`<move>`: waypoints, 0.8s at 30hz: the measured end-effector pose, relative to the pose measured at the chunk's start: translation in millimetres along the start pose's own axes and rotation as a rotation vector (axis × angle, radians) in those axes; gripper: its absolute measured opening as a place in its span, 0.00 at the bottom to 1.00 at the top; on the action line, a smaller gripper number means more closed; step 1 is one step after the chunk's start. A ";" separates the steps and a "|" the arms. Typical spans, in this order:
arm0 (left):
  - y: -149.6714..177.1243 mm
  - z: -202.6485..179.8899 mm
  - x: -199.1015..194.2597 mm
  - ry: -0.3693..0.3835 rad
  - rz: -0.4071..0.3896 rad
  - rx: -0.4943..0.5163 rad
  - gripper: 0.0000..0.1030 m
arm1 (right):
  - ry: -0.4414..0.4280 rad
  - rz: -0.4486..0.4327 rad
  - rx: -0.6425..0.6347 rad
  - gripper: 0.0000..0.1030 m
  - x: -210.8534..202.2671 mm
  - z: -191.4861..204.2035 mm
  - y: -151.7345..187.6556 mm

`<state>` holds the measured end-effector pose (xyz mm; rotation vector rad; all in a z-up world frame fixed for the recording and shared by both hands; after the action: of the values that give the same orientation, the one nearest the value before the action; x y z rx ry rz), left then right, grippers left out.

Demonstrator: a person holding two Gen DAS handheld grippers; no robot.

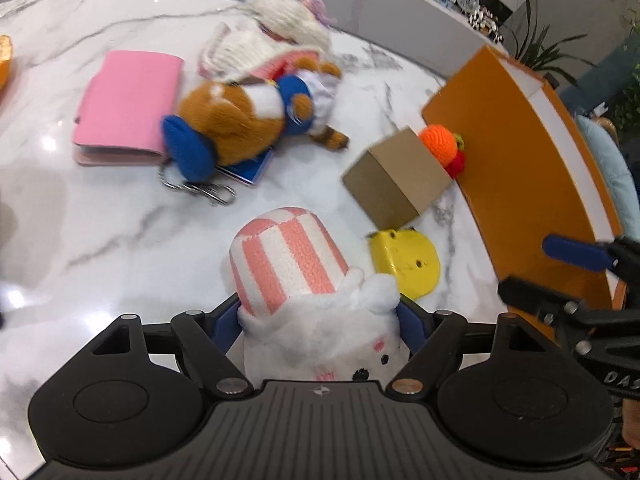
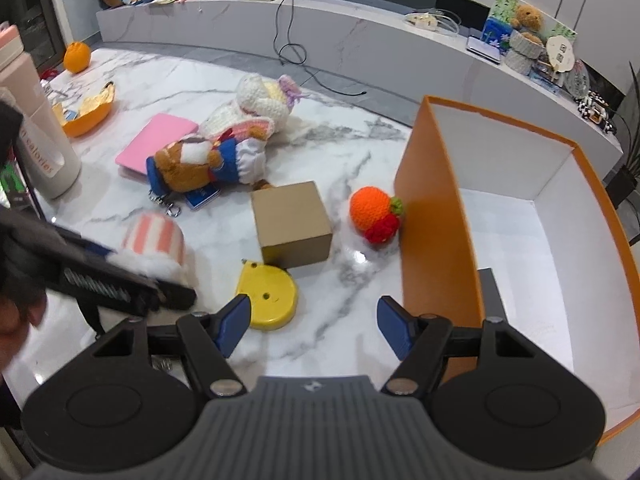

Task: Organize objects
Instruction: 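Grasp the striped-hat white plush with the left gripper while the right gripper grasps the Vaseline tube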

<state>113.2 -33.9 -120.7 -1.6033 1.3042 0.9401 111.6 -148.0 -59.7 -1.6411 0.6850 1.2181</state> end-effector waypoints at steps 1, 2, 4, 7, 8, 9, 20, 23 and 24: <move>-1.2 3.6 -3.8 0.001 -0.009 -0.002 0.88 | -0.003 0.004 -0.005 0.69 1.0 2.0 1.5; -2.0 7.9 -8.0 0.000 -0.018 -0.002 0.88 | -0.010 0.008 -0.013 0.69 1.8 5.3 2.9; -3.8 16.0 -16.1 -0.007 -0.031 0.004 0.88 | -0.039 0.009 -0.044 0.69 2.7 16.1 5.7; -5.4 25.9 -25.9 -0.038 -0.025 0.028 0.88 | -0.085 0.005 -0.117 0.69 2.5 38.1 9.1; -5.1 28.9 -28.8 -0.046 -0.020 0.037 0.88 | -0.101 0.003 -0.153 0.69 3.1 48.8 10.8; -4.6 32.4 -30.6 -0.053 -0.012 0.043 0.88 | -0.113 0.005 -0.194 0.69 4.4 60.3 13.7; 26.5 55.1 -34.4 -0.132 0.069 0.153 0.88 | -0.206 0.030 -0.577 0.67 23.1 161.2 55.5; 34.5 60.4 -33.0 -0.150 0.085 0.177 0.88 | -0.182 0.052 -0.617 0.60 35.8 167.5 62.4; 36.8 62.7 -32.7 -0.153 0.088 0.181 0.88 | -0.174 0.050 -0.626 0.60 38.2 168.6 63.3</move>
<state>68.7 32.2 -118.8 -1.3192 1.3219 0.9501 3.4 -15.3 -127.4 -1.9880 0.2396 1.7022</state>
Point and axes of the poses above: each gripper's, at about its wrist camera, not at the fingertips, and x roughly the way its jaws point, z to its left, y to its underside, the point moved 10 cm from there along x, roughly the way its jaws point, and after that the axes turned 12 degrees about z, right-handed, at the moved point
